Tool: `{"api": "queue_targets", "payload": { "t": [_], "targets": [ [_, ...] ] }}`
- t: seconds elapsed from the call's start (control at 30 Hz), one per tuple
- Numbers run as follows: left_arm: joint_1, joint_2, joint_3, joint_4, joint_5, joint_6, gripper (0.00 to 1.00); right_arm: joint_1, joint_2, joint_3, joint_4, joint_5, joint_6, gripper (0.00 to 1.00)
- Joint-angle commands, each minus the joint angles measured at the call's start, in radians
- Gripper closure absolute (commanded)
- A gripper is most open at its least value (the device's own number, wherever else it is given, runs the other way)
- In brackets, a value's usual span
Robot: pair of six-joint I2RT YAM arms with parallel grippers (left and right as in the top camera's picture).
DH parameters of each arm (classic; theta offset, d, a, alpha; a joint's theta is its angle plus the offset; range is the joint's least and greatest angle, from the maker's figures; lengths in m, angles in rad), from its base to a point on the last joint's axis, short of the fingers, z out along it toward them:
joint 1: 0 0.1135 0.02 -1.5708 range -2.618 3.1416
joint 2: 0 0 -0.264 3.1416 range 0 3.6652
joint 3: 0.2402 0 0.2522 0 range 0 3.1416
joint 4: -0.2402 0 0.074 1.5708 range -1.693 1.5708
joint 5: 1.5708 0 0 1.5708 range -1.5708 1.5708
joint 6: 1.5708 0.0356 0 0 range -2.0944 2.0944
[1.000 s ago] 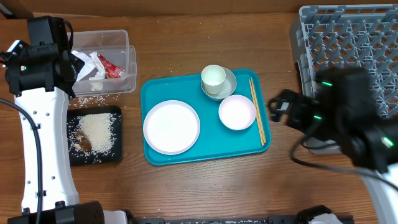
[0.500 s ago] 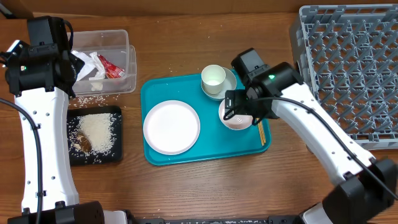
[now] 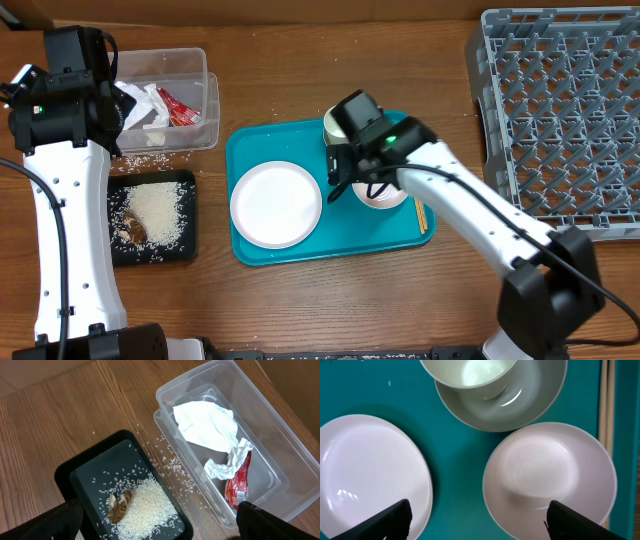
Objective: Sort waste into correct bins and load items into the dishwasher
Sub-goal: 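Grip the white bowl rim with the right gripper and lift, then carry the bowl right and set it into the grey dish rack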
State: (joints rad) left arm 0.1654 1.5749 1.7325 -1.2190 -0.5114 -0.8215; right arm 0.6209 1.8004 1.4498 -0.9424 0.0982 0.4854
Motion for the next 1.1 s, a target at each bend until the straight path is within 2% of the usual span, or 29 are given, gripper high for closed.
{"api": "queue_targets", "payload": {
  "t": [0.0,0.23,0.33,0.4,0.43,0.57,0.7,0.8,0.97,1.03,1.07],
  "targets": [
    [-0.001,0.009,-0.002,0.001,-0.007,-0.02,0.0,0.007,0.018,-0.041,0.027,0.081,0.058,0.12],
    [-0.001,0.009,-0.002,0.0,-0.007,-0.021,0.0,0.008,0.029,-0.125,0.098,0.056,0.065,0.14],
    [-0.001,0.009,-0.002,0.001,-0.007,-0.02,0.0,0.008,0.029,-0.169,0.136,0.054,0.065,0.21],
    [-0.001,0.009,-0.002,0.001,-0.007,-0.021,0.0,0.008,0.029,-0.207,0.166,0.042,0.065,0.36],
    [-0.001,0.009,-0.002,0.001,-0.007,-0.021,0.0,0.008,0.029,-0.224,0.179,0.035,0.065,0.38],
    [-0.001,0.009,-0.002,0.0,-0.007,-0.021,0.0,0.008,0.029,-0.281,0.212,0.013,0.066,0.39],
    [-0.002,0.009,-0.002,0.001,-0.007,-0.021,0.0,0.009,0.029,-0.288,0.205,0.004,0.065,0.48],
    [-0.002,0.009,-0.002,0.001,-0.007,-0.021,0.0,0.008,0.029,-0.283,0.206,-0.015,0.066,0.62],
    [-0.002,0.009,-0.002,0.0,-0.007,-0.02,0.0,0.008,0.029,-0.252,0.183,-0.036,0.066,0.76],
    [-0.002,0.009,-0.002,0.001,-0.007,-0.021,0.0,0.008,0.029,-0.217,0.147,-0.049,0.066,0.95],
    [-0.002,0.009,-0.002,0.001,-0.007,-0.021,0.0,0.008,0.029,-0.198,0.126,-0.048,0.065,0.96]
  ]
}}
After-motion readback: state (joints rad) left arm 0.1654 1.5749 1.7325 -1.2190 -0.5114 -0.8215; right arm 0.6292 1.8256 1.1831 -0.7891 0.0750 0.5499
